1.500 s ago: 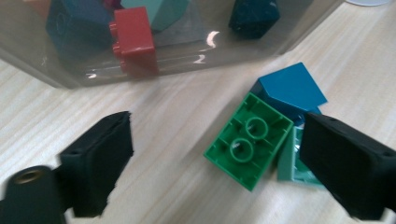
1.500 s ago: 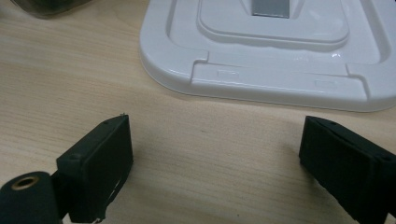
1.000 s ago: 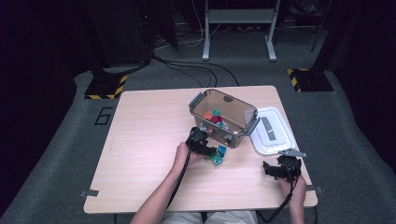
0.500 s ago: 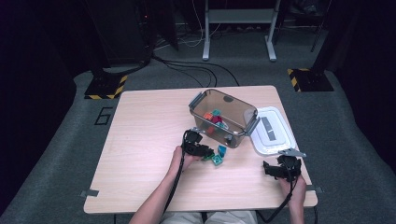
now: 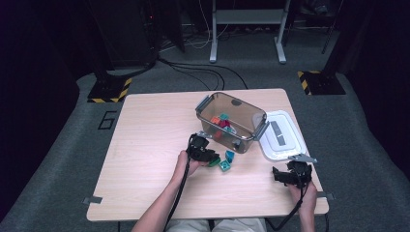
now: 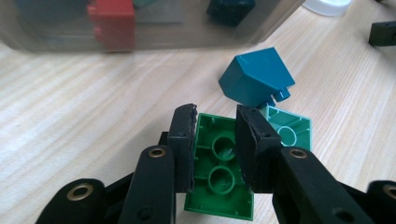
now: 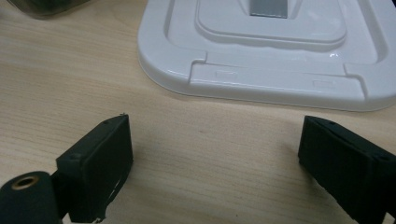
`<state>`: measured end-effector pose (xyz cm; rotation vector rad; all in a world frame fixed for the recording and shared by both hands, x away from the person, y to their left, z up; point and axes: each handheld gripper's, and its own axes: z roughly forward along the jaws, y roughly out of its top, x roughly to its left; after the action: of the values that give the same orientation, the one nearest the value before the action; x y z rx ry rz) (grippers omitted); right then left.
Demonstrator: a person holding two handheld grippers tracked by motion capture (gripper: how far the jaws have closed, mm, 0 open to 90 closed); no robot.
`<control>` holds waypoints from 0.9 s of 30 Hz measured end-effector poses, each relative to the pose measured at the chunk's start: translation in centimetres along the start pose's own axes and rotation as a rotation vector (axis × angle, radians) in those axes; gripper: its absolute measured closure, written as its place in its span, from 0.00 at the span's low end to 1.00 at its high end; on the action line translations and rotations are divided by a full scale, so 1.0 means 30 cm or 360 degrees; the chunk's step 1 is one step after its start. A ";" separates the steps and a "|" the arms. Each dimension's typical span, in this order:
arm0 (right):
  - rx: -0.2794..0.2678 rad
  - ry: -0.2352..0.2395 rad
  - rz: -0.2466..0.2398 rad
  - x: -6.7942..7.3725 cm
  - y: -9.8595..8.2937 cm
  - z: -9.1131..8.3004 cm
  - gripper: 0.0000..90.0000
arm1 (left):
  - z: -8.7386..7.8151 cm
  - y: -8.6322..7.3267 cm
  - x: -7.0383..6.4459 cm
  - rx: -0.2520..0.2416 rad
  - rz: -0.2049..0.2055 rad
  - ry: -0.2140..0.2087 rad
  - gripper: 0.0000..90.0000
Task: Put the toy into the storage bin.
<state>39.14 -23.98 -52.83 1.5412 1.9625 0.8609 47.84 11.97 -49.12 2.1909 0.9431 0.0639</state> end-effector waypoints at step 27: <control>0.0000 0.0001 0.0001 0.000 0.000 0.000 0.11 | -0.168 0.043 0.029 -0.0073 0.0052 0.0168 0.76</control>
<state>39.14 -23.98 -52.83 1.5417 1.9624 0.8616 47.67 15.01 -44.81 2.1785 0.9542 0.2162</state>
